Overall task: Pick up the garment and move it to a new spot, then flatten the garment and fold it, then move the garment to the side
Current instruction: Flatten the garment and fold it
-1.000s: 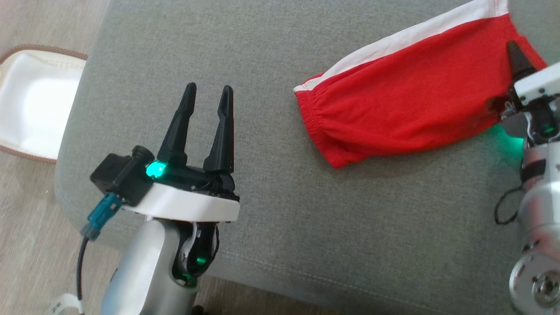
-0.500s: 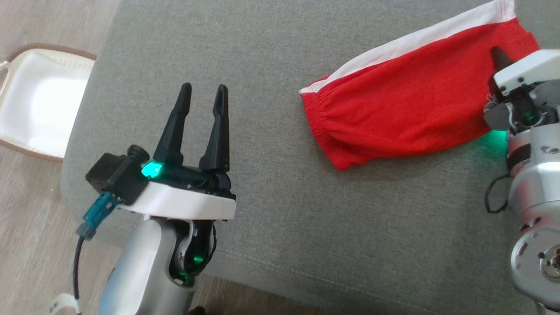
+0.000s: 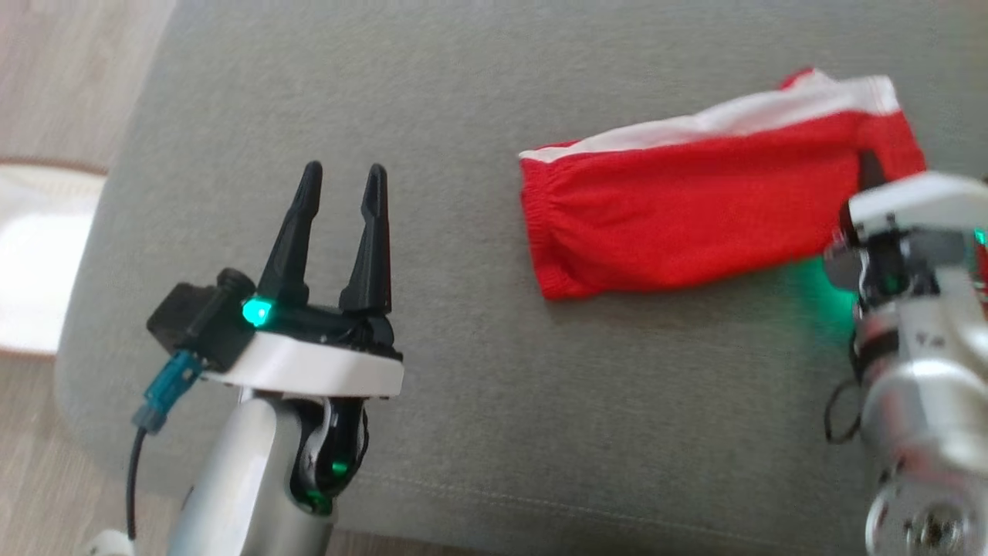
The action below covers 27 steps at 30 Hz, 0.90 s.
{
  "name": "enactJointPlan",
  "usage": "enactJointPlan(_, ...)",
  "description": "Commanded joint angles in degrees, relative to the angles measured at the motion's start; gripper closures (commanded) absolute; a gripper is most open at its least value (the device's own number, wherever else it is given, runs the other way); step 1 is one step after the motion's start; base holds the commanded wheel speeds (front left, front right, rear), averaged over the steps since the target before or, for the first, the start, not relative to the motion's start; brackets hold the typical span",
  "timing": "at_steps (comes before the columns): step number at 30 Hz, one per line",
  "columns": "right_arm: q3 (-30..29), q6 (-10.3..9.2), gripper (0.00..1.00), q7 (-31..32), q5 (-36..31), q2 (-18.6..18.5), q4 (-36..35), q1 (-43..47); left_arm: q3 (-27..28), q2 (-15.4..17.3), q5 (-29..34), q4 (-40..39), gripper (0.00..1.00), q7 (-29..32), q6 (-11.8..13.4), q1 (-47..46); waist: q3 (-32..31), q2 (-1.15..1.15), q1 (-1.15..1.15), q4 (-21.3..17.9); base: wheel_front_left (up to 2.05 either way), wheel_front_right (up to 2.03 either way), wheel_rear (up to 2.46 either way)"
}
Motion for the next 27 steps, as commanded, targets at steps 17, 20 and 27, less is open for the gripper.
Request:
enactJointPlan(17,13.55,0.39,1.00,-6.24,15.32,0.64,-15.17,16.08,1.75,0.78,2.20,-1.19,0.00,-0.29,-0.56,3.30,-4.90,0.00,0.00,-5.88,0.00,0.00,0.00)
enactJointPlan(20,16.47,0.39,1.00,-8.39,15.93,0.64,-16.46,15.41,1.48,0.78,2.17,-0.91,0.00,-0.29,-0.66,3.40,-5.19,0.00,0.00,-5.47,0.00,0.00,0.00)
enactJointPlan(27,24.30,0.39,1.00,-12.54,15.66,0.64,-19.61,13.49,0.90,0.78,1.88,-0.69,0.00,-0.29,-0.36,3.65,-5.95,0.00,0.00,-3.16,0.00,0.00,0.00)
